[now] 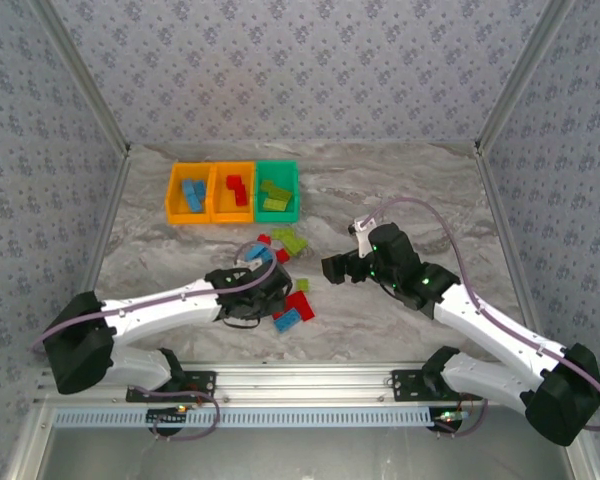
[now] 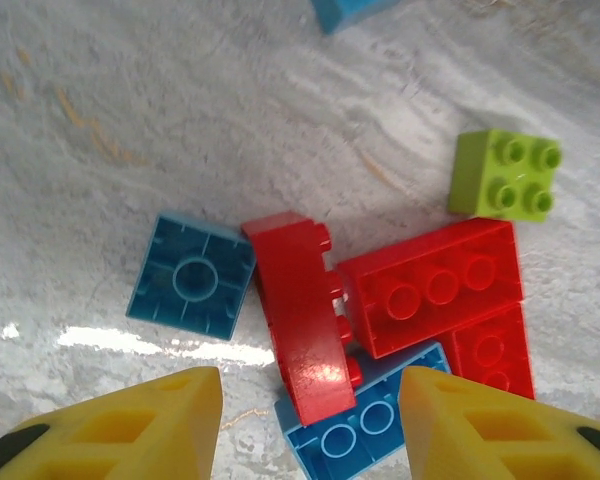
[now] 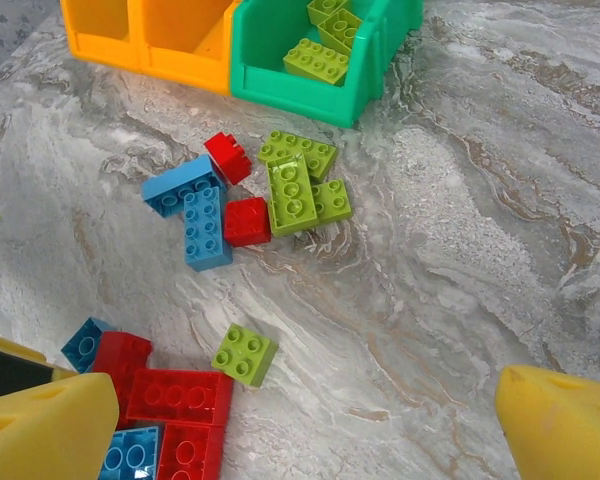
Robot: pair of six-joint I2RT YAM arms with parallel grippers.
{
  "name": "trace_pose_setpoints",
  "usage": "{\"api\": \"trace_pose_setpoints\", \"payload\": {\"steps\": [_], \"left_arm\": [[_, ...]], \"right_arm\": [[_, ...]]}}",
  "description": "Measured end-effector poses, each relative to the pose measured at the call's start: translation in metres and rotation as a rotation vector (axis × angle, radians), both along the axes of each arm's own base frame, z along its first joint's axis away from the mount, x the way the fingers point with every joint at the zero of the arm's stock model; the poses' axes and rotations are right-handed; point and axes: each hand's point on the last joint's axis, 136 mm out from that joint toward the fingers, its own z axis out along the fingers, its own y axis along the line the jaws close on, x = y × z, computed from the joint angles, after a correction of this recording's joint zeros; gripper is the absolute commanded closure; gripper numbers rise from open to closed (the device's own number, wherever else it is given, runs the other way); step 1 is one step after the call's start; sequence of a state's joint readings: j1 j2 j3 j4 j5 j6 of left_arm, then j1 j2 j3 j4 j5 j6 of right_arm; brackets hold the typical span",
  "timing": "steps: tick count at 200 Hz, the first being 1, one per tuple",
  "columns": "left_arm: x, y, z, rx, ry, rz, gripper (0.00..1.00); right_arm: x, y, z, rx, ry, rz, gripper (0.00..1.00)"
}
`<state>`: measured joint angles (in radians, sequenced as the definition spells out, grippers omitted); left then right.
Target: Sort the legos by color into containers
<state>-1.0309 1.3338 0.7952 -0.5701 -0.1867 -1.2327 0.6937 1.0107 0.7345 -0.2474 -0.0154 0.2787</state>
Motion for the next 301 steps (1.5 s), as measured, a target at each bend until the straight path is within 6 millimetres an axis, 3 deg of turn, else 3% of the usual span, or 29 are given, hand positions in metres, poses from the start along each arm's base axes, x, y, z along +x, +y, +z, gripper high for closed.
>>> {"api": "trace_pose_setpoints", "payload": {"steps": [56,114,151,183,211,229,244,264,287,301], "left_arm": [[-0.004,-0.008,-0.035,0.044,0.086,0.005,0.54],[-0.005,-0.011,-0.046,0.047,0.095,-0.005,0.75],[-0.003,-0.011,-0.034,0.024,0.059,-0.032,0.81],[0.013,-0.007,0.008,0.038,-0.067,-0.084,0.81],[0.062,-0.004,0.067,0.034,-0.247,-0.080,0.81],[0.110,0.019,0.097,0.073,-0.363,-0.009,0.81],[0.151,0.043,0.109,0.135,-0.420,0.061,0.81],[0.209,0.069,0.105,0.215,-0.441,0.126,0.80],[0.274,0.088,0.079,0.287,-0.413,0.150,0.78],[0.309,0.096,0.059,0.307,-0.391,0.151,0.70]], "right_arm": [[0.000,0.000,0.001,0.019,0.013,-0.016,0.01],[-0.001,0.001,-0.001,0.034,0.032,-0.023,0.01],[-0.012,0.016,-0.009,0.060,0.095,0.071,0.01],[-0.025,0.029,-0.011,0.082,0.151,0.151,0.01],[-0.027,0.032,0.002,0.113,0.129,0.167,0.00],[-0.027,0.030,0.009,0.124,0.106,0.160,0.00],[-0.026,0.028,0.013,0.131,0.098,0.150,0.00],[-0.026,0.027,0.014,0.140,0.103,0.136,0.00],[-0.027,0.026,0.015,0.153,0.113,0.124,0.01],[-0.029,0.024,0.016,0.163,0.116,0.118,0.01]]}}
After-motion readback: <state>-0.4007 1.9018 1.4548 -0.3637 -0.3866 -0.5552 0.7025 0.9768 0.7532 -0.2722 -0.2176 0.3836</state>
